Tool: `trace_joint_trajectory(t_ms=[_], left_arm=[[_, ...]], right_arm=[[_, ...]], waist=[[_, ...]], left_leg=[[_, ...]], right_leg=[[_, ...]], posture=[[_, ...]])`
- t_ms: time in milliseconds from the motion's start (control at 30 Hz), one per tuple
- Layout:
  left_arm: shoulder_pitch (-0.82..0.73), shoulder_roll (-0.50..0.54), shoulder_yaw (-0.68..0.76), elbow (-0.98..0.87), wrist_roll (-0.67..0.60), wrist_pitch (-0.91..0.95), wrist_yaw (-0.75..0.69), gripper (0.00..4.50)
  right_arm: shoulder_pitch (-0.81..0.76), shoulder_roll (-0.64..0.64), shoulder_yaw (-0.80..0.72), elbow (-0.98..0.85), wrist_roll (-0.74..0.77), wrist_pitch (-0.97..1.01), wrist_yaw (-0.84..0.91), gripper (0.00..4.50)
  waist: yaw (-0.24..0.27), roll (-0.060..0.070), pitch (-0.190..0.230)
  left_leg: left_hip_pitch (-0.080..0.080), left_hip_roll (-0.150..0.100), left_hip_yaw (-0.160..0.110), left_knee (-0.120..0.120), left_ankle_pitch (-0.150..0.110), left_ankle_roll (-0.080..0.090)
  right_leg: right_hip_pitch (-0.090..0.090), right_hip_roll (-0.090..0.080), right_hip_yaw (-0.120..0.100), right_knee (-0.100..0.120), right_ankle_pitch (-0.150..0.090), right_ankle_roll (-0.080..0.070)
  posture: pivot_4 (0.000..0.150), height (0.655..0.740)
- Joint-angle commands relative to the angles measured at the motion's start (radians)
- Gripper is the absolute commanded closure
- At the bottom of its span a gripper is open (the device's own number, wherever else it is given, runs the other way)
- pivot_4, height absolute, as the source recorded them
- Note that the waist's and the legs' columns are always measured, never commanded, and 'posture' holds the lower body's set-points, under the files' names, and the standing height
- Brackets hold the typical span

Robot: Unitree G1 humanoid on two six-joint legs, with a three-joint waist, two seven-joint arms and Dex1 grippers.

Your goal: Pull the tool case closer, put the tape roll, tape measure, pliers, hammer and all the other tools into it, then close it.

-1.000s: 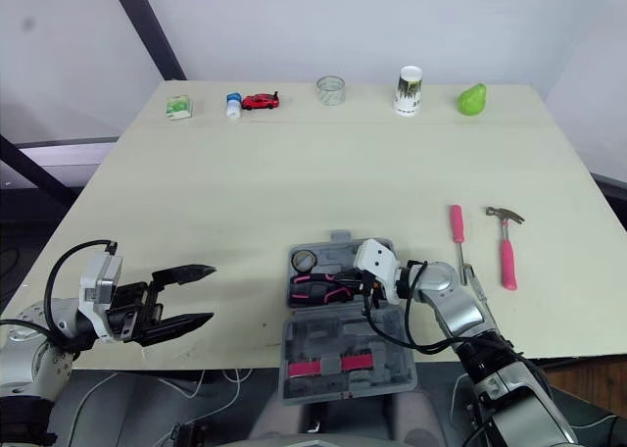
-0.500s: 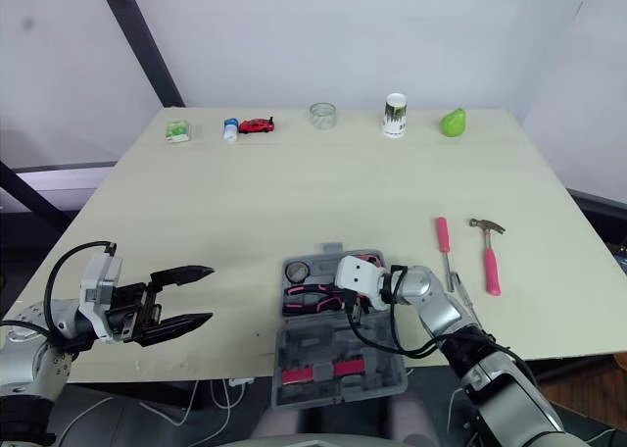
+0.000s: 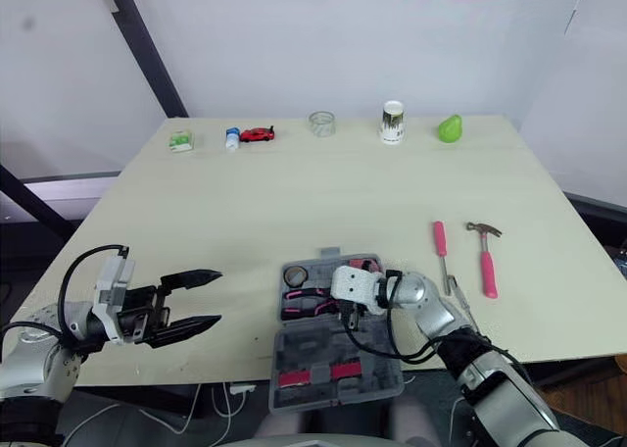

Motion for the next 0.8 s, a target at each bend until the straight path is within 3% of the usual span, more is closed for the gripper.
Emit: trace_joint_trajectory(t_ms=[33,100,233,367,467,600,733,800], left_arm=[[0.003,-0.012,0.014,-0.061,0.001,0.038,0.070,0.00],[0.011,-0.026,0.020,-0.079,0.006,0.054,0.120,0.00],[0.035,-0.063,0.028,-0.085,0.029,0.040,0.190,0.00],[0.057,-0.081,0.047,-0.099,0.025,0.063,0.248,0.00],[0.104,-0.087,0.056,-0.124,0.032,0.067,0.277,0.00],[0.210,-0.106,0.054,-0.176,0.073,0.061,0.339,0.00],[0.269,-0.098,0.085,-0.205,0.068,0.081,0.364,0.00],[0.292,-0.091,0.100,-0.214,0.065,0.089,0.370,0.00]], right_arm=[[0.052,-0.011,-0.102,-0.038,0.096,0.116,0.012,4.46],[0.074,-0.013,-0.157,-0.186,0.181,0.170,0.027,4.46],[0.154,-0.031,-0.249,-0.458,0.339,0.288,0.036,4.46],[0.264,-0.123,-0.348,-0.661,0.438,0.426,0.026,4.46],[0.406,-0.225,-0.457,-0.761,0.474,0.427,0.046,3.86],[0.652,-0.358,-0.627,-0.880,0.536,0.426,0.095,2.05],[0.883,-0.394,-0.816,-0.930,0.590,0.406,0.112,0.23],[0.984,-0.388,-0.912,-0.923,0.602,0.386,0.120,0.05]], waist=[[0.006,0.000,0.012],[0.007,-0.001,0.019],[0.013,0.005,0.029],[0.013,0.005,0.031],[0.026,0.004,0.036],[0.030,0.004,0.046],[0.030,-0.002,0.049],[0.030,-0.003,0.050]], left_leg=[[-0.002,0.000,0.000,0.000,0.000,0.000],[-0.007,-0.001,0.000,0.000,0.000,0.000],[-0.034,-0.004,-0.001,0.005,0.000,0.000],[-0.053,-0.004,-0.003,0.009,0.001,0.000],[-0.054,-0.005,-0.003,0.008,0.000,0.000],[-0.054,-0.008,0.000,0.008,0.000,0.000],[-0.053,-0.007,0.000,0.011,0.000,0.000],[-0.052,-0.005,0.000,0.012,0.000,0.000]], right_leg=[[-0.001,0.000,0.000,0.000,0.000,0.000],[-0.007,-0.002,-0.001,0.000,0.003,-0.004],[-0.029,-0.006,-0.003,0.002,0.006,0.001],[-0.045,-0.005,-0.006,0.002,0.008,0.004],[-0.044,-0.006,-0.007,0.000,0.008,0.004],[-0.042,-0.006,-0.009,-0.003,0.007,0.008],[-0.041,-0.006,-0.009,-0.003,0.006,0.007],[-0.040,-0.005,-0.009,-0.002,0.006,0.007]], posture=[[0.150,0.7400],[0.150,0.7400],[0.150,0.7400],[0.150,0.7400],[0.150,0.7400],[0.150,0.7400],[0.150,0.7400],[0.150,0.7400]])
